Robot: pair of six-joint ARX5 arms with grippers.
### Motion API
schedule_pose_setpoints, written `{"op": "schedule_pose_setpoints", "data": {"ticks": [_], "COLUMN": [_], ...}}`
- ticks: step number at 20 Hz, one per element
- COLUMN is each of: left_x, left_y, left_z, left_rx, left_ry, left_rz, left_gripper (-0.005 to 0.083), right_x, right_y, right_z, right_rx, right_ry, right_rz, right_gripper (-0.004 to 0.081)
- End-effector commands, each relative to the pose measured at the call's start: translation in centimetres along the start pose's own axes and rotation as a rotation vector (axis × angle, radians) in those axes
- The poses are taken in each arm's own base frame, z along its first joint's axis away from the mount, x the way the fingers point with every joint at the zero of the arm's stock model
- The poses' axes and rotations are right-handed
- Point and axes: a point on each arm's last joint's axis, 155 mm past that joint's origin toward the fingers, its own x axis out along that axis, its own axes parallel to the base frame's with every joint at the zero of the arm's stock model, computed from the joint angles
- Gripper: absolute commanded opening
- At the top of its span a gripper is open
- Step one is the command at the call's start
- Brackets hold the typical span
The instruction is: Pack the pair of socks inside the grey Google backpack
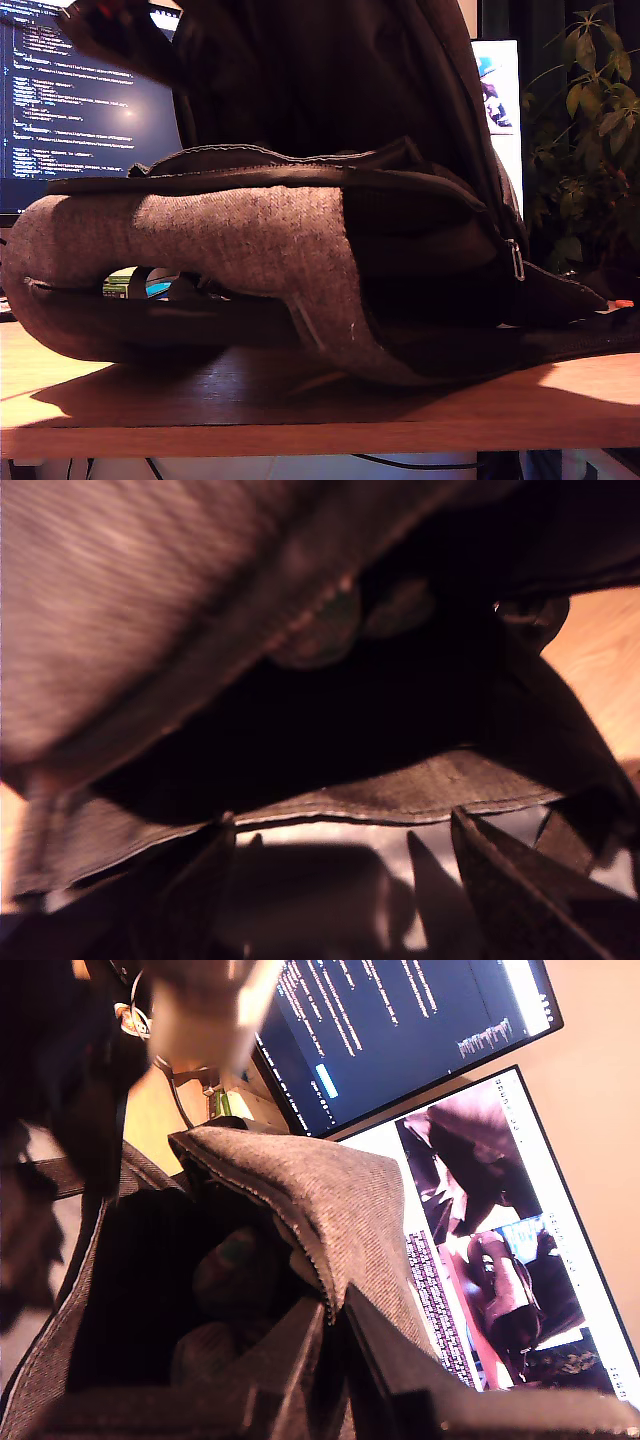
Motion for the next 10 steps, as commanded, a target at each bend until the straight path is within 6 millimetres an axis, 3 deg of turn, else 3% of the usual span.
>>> {"op": "schedule_pose_setpoints", "data": {"ticks": [1,3,6,7,10], "left_x": [-0.8,-1.3,-1.4,-1.5,-1.6], "left_y": [0.5,1.2,2.7,3.2,4.6], "left_z": [0.2,0.4,0.5,0.6,1.6], "left_rx": [0.034,0.053,0.052,0.055,0.031], "left_ry": [-0.011,-0.020,-0.021,-0.023,-0.064], "left_rz": [0.024,0.063,0.105,0.119,0.157], "left_gripper": [0.0549,0.0398,0.0021,-0.0025,-0.0020], "right_x": [-1.5,-1.4,-1.2,-1.2,-0.9], "right_y": [-2.7,-2.7,-1.6,-1.3,-0.4], "right_z": [1.6,1.5,1.0,0.6,-0.5], "right_rx": [0.046,0.048,0.036,0.048,0.081], "right_ry": [-0.063,-0.063,-0.055,-0.042,-0.016], "right_rz": [-0.056,-0.050,0.000,0.015,0.063], "right_gripper": [-0.0012,-0.0012,-0.0012,-0.0012,-0.0012]}}
